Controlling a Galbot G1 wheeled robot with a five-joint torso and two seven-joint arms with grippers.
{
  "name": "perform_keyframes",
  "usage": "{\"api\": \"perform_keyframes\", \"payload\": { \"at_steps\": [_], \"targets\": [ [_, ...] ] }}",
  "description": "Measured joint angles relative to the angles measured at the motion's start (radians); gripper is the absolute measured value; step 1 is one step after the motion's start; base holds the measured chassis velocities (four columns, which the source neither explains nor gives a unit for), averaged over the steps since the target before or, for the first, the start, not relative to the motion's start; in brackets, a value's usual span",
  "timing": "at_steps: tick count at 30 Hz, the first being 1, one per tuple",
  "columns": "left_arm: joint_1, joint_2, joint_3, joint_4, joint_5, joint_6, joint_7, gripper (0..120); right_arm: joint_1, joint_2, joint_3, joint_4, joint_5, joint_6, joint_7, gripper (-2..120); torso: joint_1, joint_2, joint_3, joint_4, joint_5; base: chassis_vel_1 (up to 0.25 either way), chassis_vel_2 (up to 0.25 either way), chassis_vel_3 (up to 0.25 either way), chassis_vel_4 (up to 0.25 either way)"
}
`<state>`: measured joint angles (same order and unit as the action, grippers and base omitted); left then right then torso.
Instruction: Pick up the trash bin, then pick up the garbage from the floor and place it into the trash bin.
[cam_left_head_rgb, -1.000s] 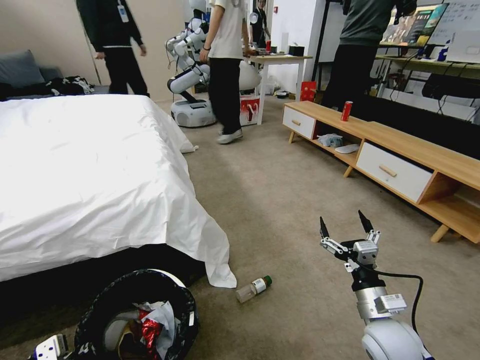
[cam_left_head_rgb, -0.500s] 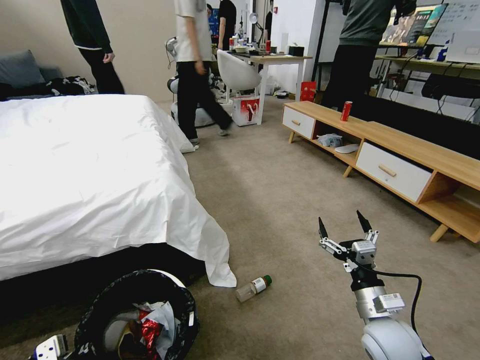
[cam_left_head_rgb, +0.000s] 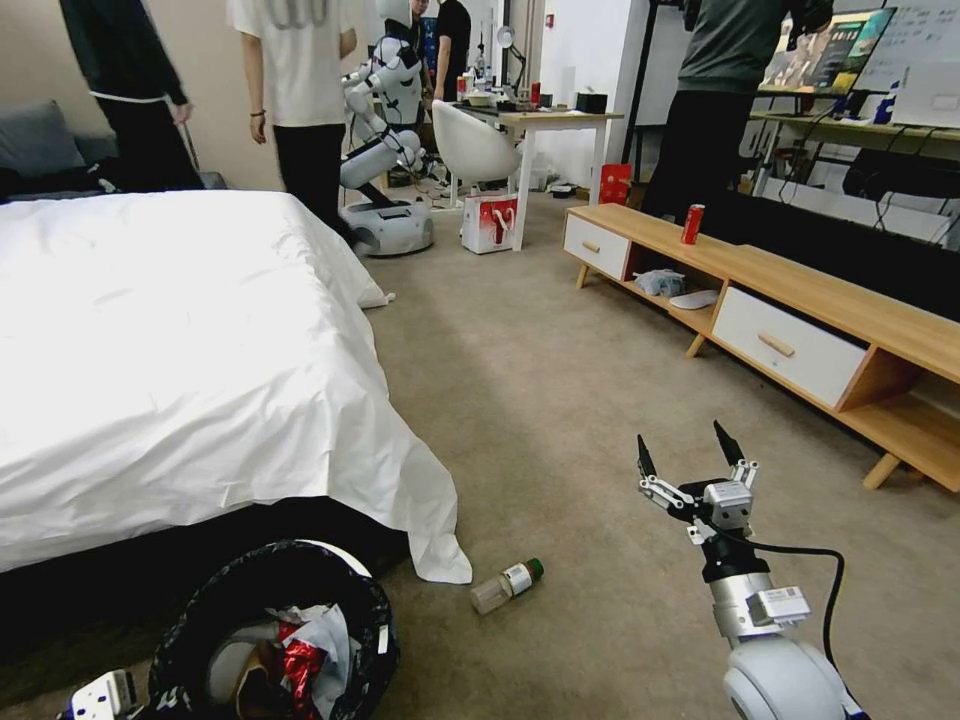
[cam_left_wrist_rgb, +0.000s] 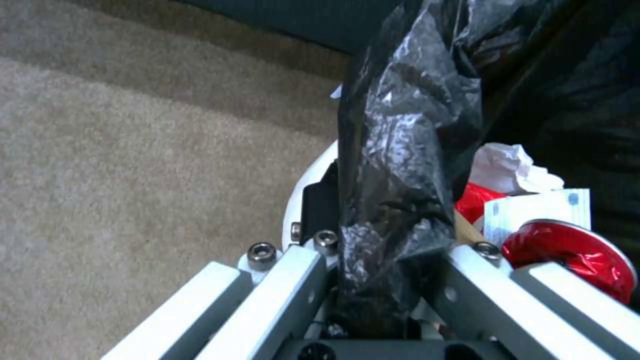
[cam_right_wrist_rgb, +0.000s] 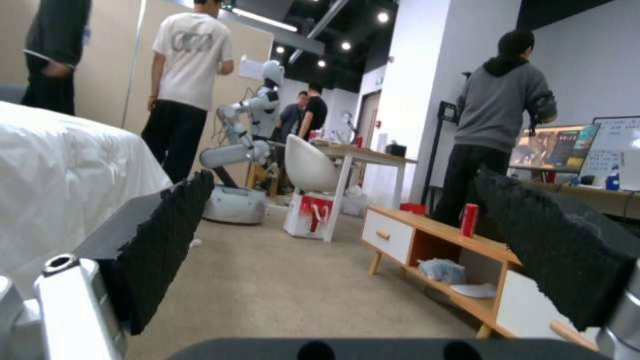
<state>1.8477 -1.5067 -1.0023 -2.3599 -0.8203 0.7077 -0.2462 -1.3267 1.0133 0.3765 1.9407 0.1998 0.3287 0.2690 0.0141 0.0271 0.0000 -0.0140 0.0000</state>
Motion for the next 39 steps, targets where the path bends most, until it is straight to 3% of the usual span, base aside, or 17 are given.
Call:
{"api": "perform_keyframes", "payload": {
  "at_steps": [28,34,39],
  "targets": [
    [-0.001,-0.002,0.002,0.002,0.001,0.000,0.002,0,0.032,-0.010,-0.025,-0.027,-0.001,0.009,-0.013,100,0.000,0.000,0.000,-0.0001,0.0000,-0.060,0.062,0.057,-0.061],
    [0.005,0.001,0.002,0.002,0.001,0.000,0.001,0,0.101,-0.075,-0.112,-0.035,0.029,-0.091,0.005,100,0.000,0.000,0.000,0.0000,-0.0001,0.000,0.000,0.000,0.000],
    [-0.002,0.008,0.008,0.002,-0.001,0.003,-0.001,0,0.244,-0.174,-0.293,-0.065,0.169,-0.262,0.036,100,0.000,0.000,0.000,0.0004,0.0000,0.000,0.000,0.000,0.000]
  ]
}}
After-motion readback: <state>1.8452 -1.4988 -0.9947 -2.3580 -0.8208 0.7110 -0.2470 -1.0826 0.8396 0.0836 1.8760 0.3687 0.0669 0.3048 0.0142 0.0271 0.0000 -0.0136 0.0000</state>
